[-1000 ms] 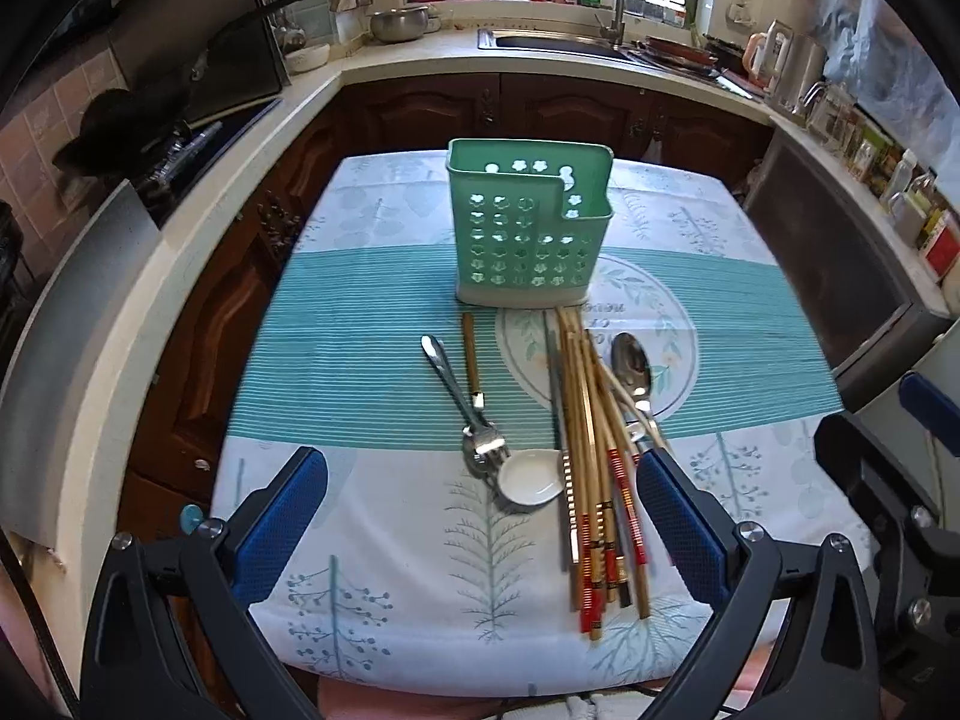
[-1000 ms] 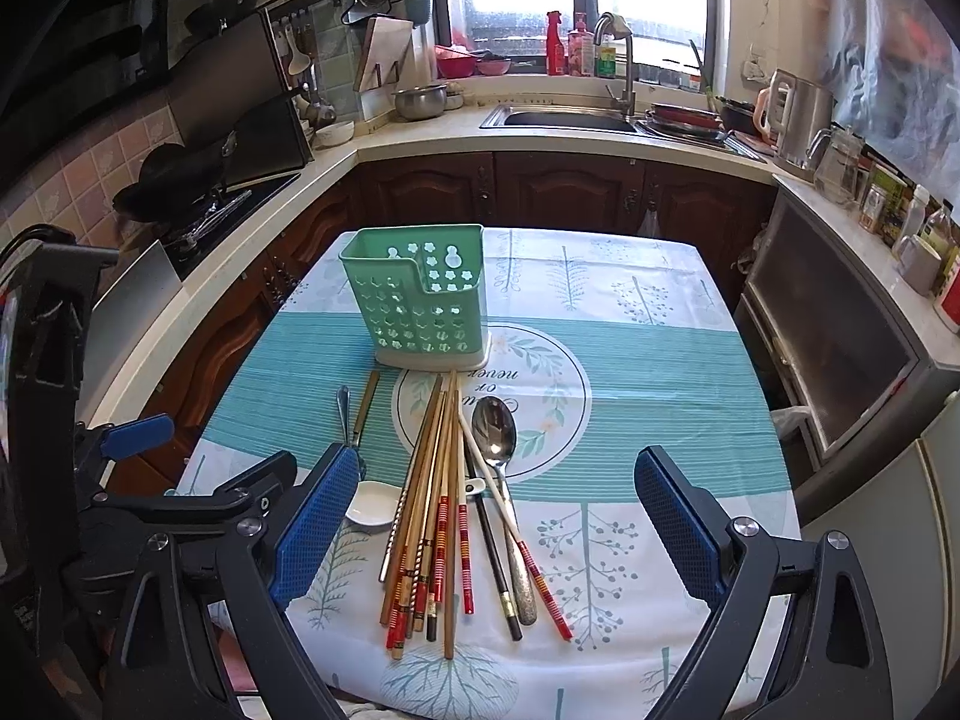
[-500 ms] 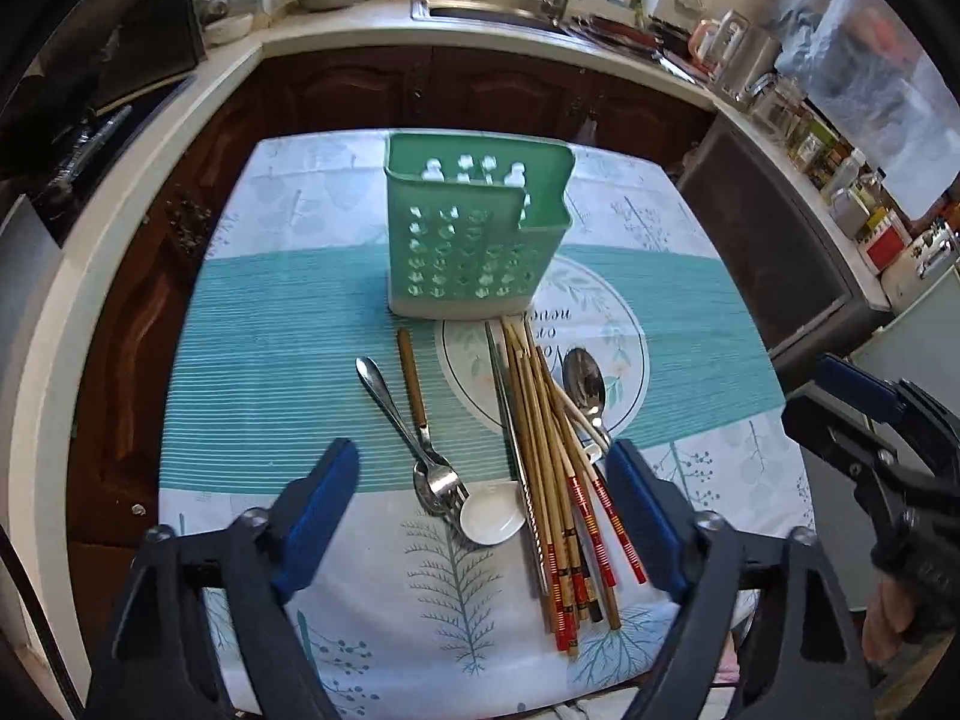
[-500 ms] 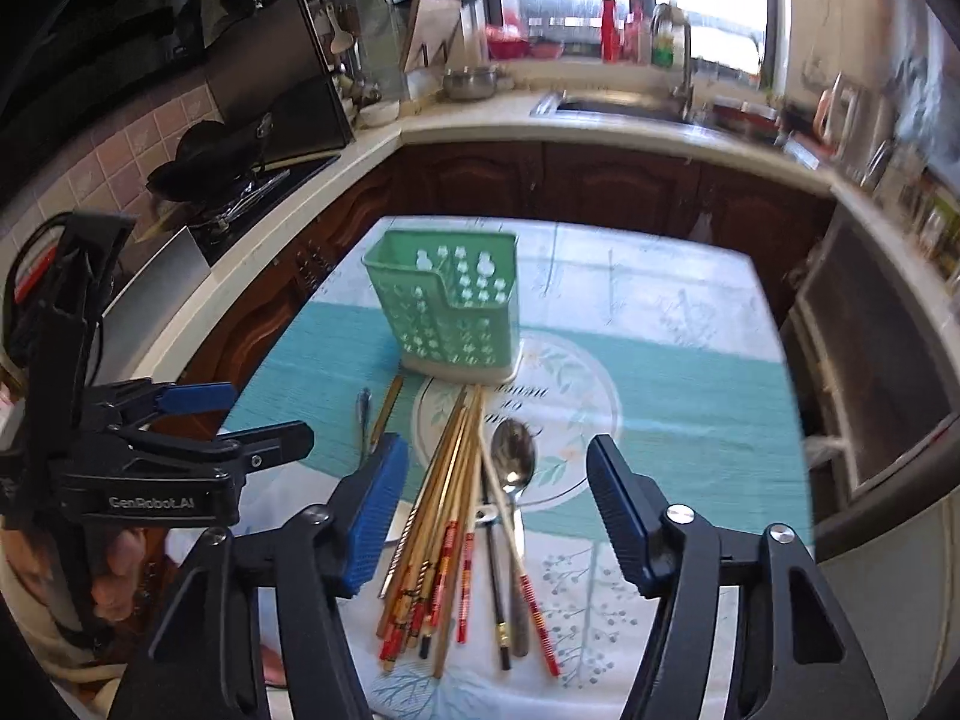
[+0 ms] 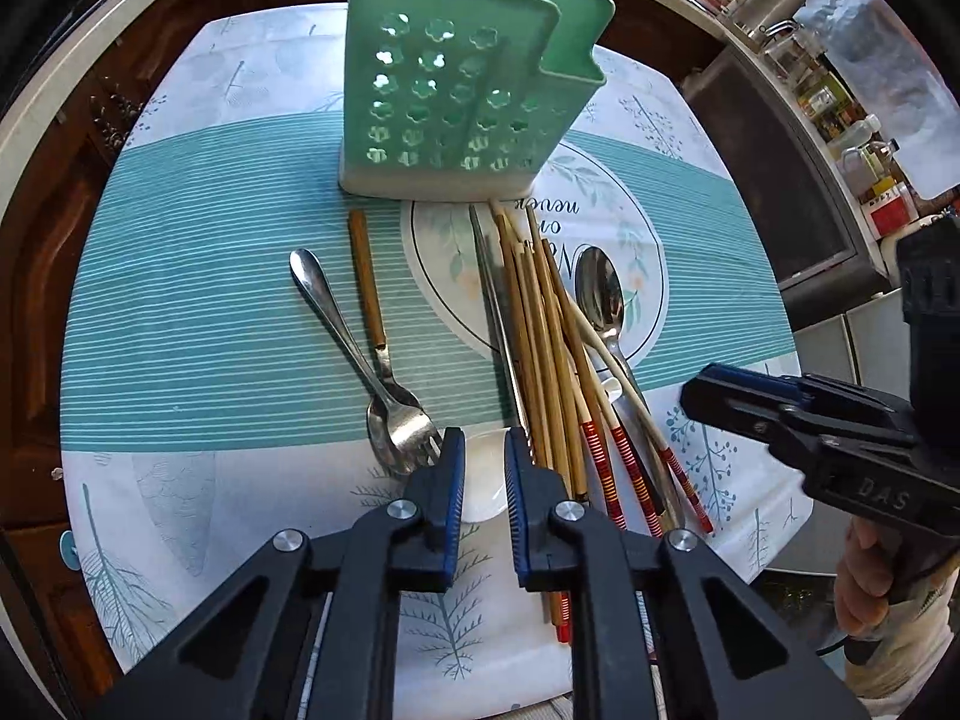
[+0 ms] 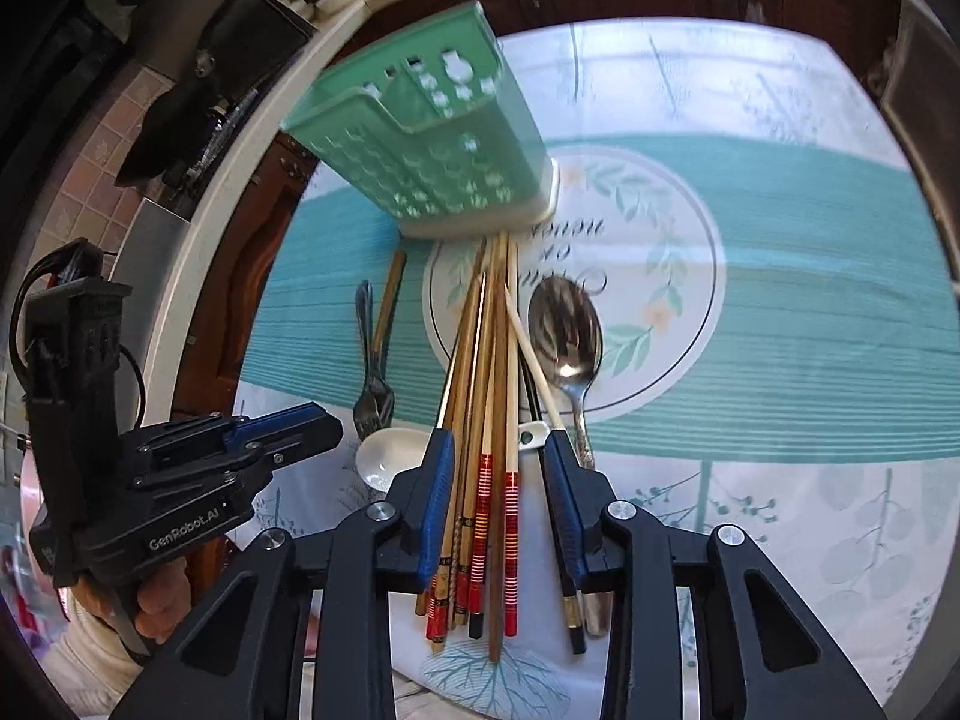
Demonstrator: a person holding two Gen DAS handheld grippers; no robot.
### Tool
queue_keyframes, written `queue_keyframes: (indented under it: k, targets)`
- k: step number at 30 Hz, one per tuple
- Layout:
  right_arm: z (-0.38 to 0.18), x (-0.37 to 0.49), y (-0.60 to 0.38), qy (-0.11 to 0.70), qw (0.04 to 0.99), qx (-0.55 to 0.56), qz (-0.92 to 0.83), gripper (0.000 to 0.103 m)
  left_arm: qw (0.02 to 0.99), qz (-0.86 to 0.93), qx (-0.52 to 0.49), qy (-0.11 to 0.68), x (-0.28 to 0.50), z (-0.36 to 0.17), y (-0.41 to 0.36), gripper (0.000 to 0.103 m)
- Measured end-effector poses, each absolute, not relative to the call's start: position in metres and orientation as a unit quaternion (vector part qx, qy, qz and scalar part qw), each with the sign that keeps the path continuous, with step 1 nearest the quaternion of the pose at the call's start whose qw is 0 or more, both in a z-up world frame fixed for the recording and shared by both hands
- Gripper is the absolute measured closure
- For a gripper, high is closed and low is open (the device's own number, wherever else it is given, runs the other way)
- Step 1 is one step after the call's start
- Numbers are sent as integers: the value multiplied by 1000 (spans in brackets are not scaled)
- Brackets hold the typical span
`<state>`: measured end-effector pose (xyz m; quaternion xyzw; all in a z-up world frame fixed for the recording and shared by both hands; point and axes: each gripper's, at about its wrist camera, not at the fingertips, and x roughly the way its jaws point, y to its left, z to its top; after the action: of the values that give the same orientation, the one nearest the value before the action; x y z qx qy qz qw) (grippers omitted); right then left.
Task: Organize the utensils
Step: 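Lower both tools down onto the chopstick pile beside the green holder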
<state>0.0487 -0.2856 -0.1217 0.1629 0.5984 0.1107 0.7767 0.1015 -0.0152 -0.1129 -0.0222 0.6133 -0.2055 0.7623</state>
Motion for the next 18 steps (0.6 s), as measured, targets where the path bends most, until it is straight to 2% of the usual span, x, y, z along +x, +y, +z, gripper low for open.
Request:
queue_keyframes:
  k: [10,18]
  targets:
    - [-177,71,-289,640,748,150,97,79,751,-219,-21,623,110,-124,-30,92]
    - [-199,75,-277,656,736,129,102,83,739,-219,-39,636,114,-133,-32,92]
